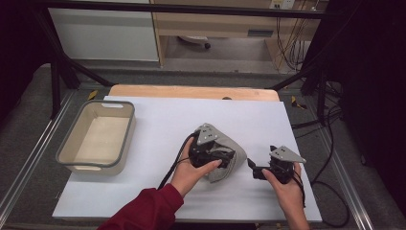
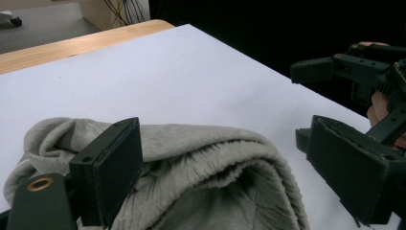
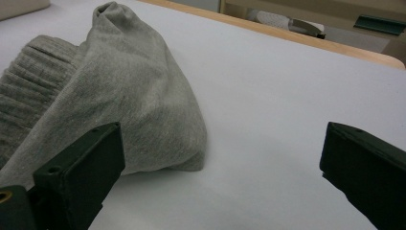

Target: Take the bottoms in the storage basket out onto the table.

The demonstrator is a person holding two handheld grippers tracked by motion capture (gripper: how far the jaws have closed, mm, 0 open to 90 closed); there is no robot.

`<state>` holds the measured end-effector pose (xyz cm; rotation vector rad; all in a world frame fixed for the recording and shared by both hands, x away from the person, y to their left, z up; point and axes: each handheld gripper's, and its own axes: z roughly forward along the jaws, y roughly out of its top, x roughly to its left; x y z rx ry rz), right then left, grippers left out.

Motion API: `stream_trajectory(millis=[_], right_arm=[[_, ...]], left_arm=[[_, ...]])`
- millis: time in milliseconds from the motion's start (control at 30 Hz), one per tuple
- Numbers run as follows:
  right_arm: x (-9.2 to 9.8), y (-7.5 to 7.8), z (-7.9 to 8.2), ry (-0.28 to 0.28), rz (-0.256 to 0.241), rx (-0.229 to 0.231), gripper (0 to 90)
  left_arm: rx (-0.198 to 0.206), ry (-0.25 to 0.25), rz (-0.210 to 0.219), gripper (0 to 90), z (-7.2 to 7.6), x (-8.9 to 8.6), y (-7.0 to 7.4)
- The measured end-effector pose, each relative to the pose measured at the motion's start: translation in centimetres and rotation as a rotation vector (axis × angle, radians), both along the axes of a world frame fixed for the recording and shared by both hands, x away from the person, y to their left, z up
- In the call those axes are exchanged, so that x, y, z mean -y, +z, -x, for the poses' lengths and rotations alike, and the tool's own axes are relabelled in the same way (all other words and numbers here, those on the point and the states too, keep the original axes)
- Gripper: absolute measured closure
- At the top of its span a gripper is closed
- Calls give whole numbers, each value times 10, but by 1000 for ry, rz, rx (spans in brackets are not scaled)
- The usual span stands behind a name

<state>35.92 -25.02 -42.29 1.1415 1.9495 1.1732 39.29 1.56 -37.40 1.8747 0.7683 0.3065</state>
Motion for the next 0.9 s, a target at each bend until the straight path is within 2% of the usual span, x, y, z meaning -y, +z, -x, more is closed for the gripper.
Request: stream_trajectory(millis=[533, 900], right_arm=[[-1, 0, 1, 15, 2, 7, 17], [-1, 2, 3, 23, -3, 15, 18]], left_arm=[[42, 18, 22, 101, -8, -10, 19], [66, 27, 62, 83, -12, -20, 29]])
